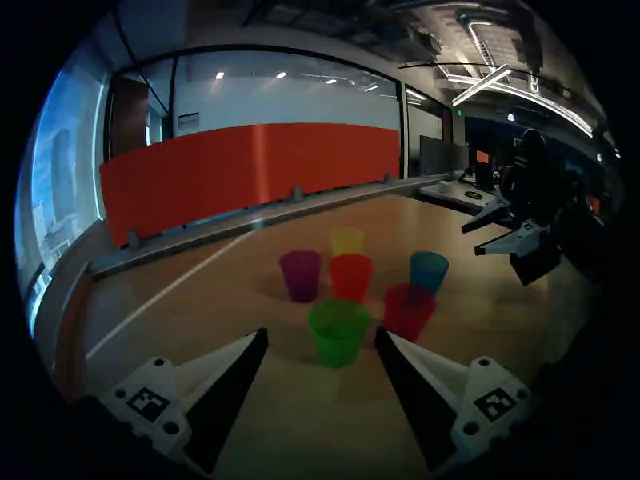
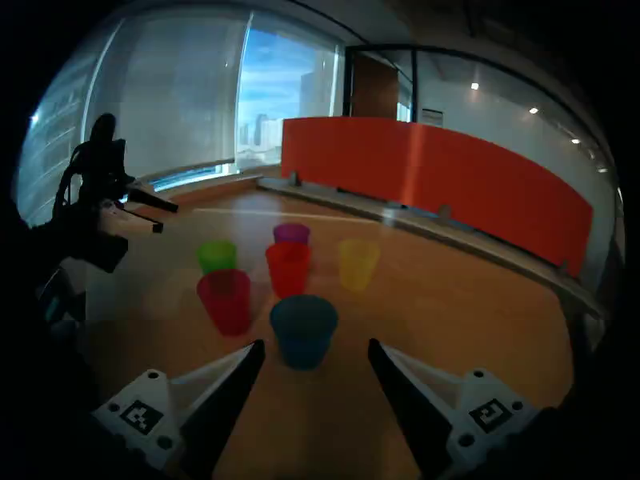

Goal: Pour water

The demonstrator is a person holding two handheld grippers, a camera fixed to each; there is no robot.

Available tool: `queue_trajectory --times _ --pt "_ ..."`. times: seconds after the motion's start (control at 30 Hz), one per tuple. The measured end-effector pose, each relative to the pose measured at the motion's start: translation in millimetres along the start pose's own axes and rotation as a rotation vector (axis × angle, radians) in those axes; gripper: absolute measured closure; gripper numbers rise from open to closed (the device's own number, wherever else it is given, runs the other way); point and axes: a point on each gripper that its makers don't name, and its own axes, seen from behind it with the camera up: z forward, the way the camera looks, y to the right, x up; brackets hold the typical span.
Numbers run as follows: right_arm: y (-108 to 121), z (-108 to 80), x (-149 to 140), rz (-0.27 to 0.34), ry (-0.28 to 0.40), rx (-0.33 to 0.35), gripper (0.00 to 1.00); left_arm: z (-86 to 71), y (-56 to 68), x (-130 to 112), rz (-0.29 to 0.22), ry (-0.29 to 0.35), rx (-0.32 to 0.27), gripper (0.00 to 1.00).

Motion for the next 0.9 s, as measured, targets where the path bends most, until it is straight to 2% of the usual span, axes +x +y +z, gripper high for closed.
queue_trajectory --times 0.27,0.37,0.47,0.57,0.67,0.77,0.9 --pt "35.6 -24.3 44.1 0.053 0.197 -0.188 0.0 -27.5 -36.7 35.5 -0.043 0.17 0.193 0.0" --pt "49.1 -34.2 50.5 0.054 0.242 -0.263 0.0 -39.6 -48.8 48.5 -0.058 0.228 0.263 0.0" --pt "60.7 -41.0 52.3 0.055 0.267 -0.33 0.0 -48.7 -55.1 58.9 -0.049 0.277 0.319 0.01" --pt "71.0 -45.0 52.6 0.065 0.284 -0.386 0.0 -51.2 -57.6 62.9 -0.034 0.298 0.367 0.0" --pt "78.5 -47.0 52.1 0.081 0.3 -0.429 0.0 -47.7 -55.2 62.6 -0.034 0.305 0.388 0.0" --pt "86.0 -49.9 52.4 0.096 0.312 -0.471 0.0 -44.8 -55.3 60.0 -0.055 0.314 0.407 0.0" --pt "96.1 -55.1 53.9 0.103 0.336 -0.522 0.0 -46.8 -67.3 52.6 -0.098 0.32 0.476 0.0"
